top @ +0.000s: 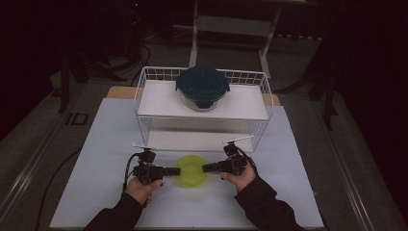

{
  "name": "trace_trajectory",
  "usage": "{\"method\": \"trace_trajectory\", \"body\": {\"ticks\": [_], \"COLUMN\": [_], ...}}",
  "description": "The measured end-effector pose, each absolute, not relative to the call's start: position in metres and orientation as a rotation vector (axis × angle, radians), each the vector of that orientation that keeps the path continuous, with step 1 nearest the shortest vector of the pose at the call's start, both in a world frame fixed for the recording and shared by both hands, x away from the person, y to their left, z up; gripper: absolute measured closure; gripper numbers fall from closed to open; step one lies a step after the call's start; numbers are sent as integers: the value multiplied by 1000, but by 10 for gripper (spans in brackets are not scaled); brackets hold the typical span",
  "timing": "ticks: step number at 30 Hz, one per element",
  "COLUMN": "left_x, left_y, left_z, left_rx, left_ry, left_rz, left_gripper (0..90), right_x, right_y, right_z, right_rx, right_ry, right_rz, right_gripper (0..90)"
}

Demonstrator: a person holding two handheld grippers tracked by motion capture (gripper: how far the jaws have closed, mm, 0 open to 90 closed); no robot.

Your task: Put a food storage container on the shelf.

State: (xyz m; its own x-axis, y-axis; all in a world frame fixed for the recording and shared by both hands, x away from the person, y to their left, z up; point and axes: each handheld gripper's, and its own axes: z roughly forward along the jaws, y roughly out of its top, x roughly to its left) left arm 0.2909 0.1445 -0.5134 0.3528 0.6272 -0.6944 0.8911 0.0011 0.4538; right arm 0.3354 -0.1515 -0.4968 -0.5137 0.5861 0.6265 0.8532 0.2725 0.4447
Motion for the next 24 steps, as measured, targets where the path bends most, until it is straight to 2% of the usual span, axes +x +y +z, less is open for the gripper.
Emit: {"method": "trace_trajectory", "body": {"ticks": [4, 8, 24], "left_x": [288, 284, 282], "left_y": [144, 142, 141], "left_z": [-512, -507, -478], "left_rx": [1696, 1719, 1714], "left_ry": [1384, 1355, 1285], "left_rz": [-366, -350, -274], "left_gripper": [758, 786, 805], "right_x": [331, 327, 316], "right_y": [-151, -152, -154], "right_z": [-495, -491, -464], "right_rx": [-1333, -1364, -1368], "right_ry": [-2207, -2213, -2272], "right_rz": [-1108, -1139, -1242], "right_gripper": [760, 805, 808]}}
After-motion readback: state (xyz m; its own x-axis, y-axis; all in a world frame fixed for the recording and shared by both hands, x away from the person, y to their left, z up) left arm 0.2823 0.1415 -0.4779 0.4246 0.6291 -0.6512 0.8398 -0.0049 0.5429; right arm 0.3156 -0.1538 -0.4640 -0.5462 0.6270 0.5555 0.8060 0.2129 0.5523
